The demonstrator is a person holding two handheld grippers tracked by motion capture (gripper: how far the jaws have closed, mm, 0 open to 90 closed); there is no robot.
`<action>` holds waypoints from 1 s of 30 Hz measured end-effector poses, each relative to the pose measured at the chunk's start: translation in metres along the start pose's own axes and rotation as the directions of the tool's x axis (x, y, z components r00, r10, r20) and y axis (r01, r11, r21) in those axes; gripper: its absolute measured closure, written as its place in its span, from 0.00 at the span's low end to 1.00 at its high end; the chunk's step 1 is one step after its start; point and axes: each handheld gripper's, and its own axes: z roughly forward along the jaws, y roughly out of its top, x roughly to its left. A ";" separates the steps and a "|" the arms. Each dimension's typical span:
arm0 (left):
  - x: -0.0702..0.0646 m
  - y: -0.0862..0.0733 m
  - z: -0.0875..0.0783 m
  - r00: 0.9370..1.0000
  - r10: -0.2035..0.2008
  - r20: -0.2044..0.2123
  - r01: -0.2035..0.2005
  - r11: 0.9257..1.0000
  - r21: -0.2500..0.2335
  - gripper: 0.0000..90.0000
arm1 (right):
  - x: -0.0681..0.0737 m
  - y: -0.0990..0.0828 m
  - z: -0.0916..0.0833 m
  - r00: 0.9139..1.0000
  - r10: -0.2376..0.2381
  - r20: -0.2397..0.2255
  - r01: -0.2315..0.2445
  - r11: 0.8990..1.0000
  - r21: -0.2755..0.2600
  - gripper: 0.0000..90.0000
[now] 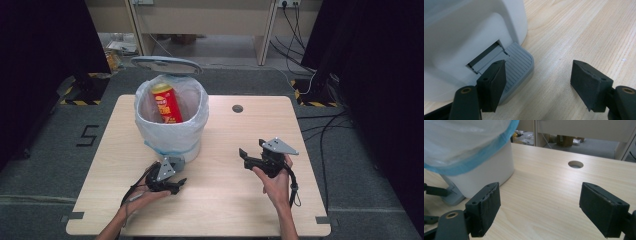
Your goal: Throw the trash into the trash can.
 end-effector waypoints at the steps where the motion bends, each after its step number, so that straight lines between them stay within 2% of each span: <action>1: 0.000 0.000 0.000 1.000 0.000 0.000 0.000 1.000 0.000 0.31 | -0.001 -0.004 0.001 1.000 -0.012 0.001 0.012 1.000 0.022 0.20; 12: 0.000 0.000 0.000 1.000 0.000 0.000 0.000 1.000 0.000 0.31 | 0.000 -0.031 0.006 1.000 -0.027 0.014 0.025 0.995 0.099 0.19; 18: 0.000 0.000 0.000 1.000 0.000 0.000 0.000 1.000 0.000 0.31 | 0.001 -0.044 0.006 0.999 -0.036 0.014 0.033 0.987 0.156 0.19; 25: 0.000 0.000 0.000 1.000 0.000 0.001 0.000 1.000 0.000 0.31 | 0.003 -0.058 0.007 0.998 -0.057 0.020 0.051 0.975 0.217 0.19; 30: 0.000 0.000 0.000 1.000 0.000 0.001 0.000 1.000 0.000 0.31 | 0.006 -0.067 0.010 0.997 -0.075 0.012 0.070 0.962 0.264 0.19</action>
